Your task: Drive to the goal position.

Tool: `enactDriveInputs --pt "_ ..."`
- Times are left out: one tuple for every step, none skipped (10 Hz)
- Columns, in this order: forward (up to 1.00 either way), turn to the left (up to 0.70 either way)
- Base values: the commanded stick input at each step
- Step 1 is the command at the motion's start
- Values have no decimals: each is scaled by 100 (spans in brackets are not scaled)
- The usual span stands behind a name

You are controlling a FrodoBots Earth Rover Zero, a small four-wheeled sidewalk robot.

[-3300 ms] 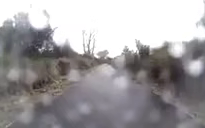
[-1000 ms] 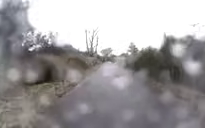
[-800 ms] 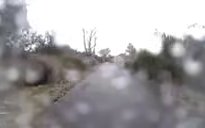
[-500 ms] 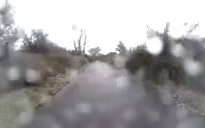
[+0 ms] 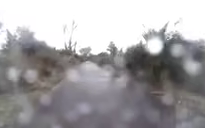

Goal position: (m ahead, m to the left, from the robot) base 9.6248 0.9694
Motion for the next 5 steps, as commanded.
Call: enactDriveInputs --pt "100 0" --pt "100 0" --pt "100 0" --pt "100 0" --pt "100 0"
